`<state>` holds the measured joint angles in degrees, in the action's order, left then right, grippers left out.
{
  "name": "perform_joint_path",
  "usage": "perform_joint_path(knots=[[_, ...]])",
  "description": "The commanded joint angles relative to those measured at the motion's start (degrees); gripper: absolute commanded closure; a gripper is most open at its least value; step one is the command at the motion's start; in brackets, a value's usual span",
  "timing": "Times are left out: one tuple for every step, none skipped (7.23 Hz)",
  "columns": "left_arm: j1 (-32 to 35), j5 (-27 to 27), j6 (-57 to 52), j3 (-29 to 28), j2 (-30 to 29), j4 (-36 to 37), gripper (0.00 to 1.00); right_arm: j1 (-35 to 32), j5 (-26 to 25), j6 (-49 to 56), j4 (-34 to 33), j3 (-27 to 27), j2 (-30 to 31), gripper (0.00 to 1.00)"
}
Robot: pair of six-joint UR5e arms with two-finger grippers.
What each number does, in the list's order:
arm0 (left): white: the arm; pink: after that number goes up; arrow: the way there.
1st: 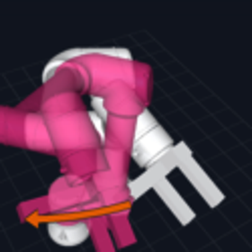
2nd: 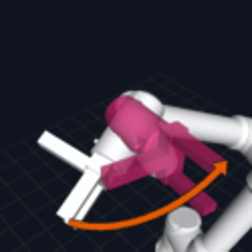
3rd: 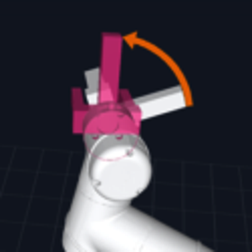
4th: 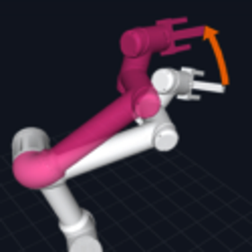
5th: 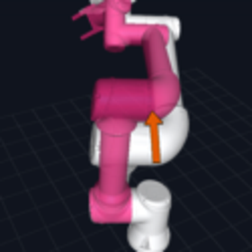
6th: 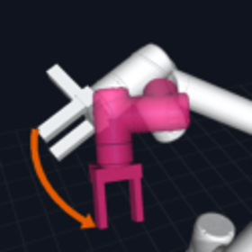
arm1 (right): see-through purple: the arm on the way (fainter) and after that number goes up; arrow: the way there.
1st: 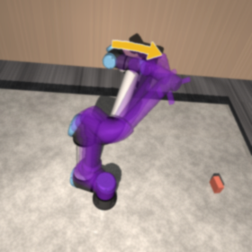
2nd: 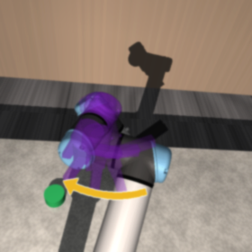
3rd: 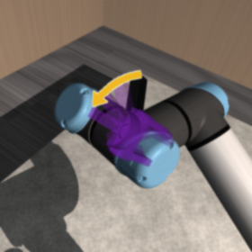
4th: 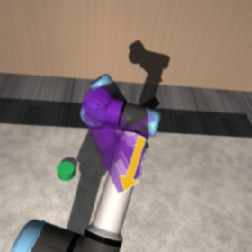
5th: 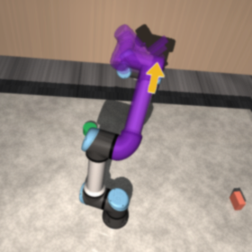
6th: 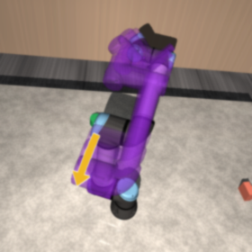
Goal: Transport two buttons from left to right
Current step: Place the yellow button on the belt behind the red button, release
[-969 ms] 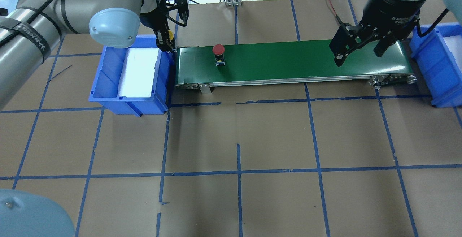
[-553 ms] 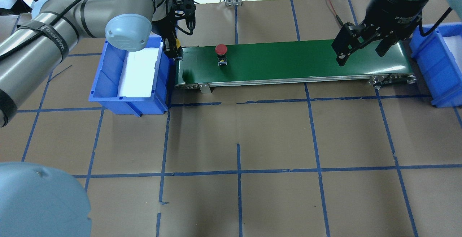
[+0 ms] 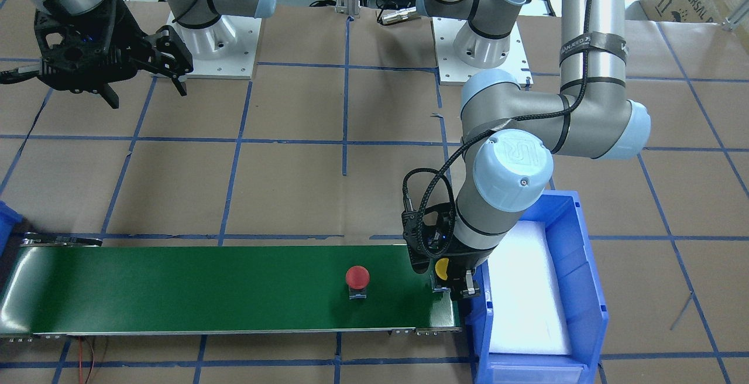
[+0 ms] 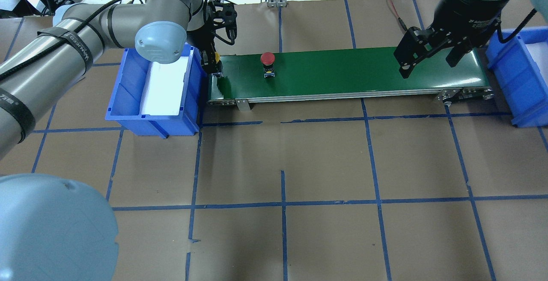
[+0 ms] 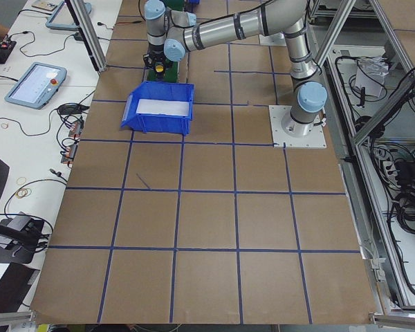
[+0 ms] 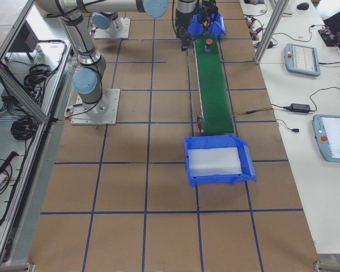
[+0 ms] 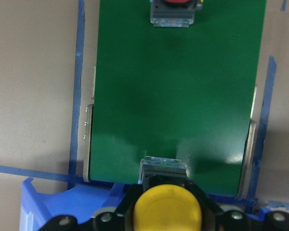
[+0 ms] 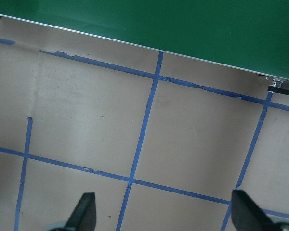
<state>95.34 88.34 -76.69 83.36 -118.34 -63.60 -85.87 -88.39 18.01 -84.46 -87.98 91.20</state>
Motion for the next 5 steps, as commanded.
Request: perform_joint_path(knots=[[0.02, -0.71, -1.6, 0.31, -0.66, 1.54, 0.62, 0.0, 0.06, 0.01, 0.0, 0.0, 0.03, 0.0], [0.02, -0.71, -1.53, 0.92, -0.66, 1.9, 0.6, 0.0, 0.06, 0.01, 0.0, 0.09, 0.11, 0.0], [0.02, -0.71, -1.18, 1.01, -0.49, 1.82, 0.27, 0.0, 0.06, 0.1, 0.0, 0.0, 0.29, 0.0], [0.02, -0.37, -2.05, 1.8, 0.65, 1.82, 0.0, 0.0, 0.41, 1.4, -0.09, -0.09, 0.2, 0.0], [0.02, -0.1, -1.97, 2.33, 1.27, 1.82, 0.0, 0.0, 0.85, 1.59, 0.0, -0.17, 0.46, 0.0]])
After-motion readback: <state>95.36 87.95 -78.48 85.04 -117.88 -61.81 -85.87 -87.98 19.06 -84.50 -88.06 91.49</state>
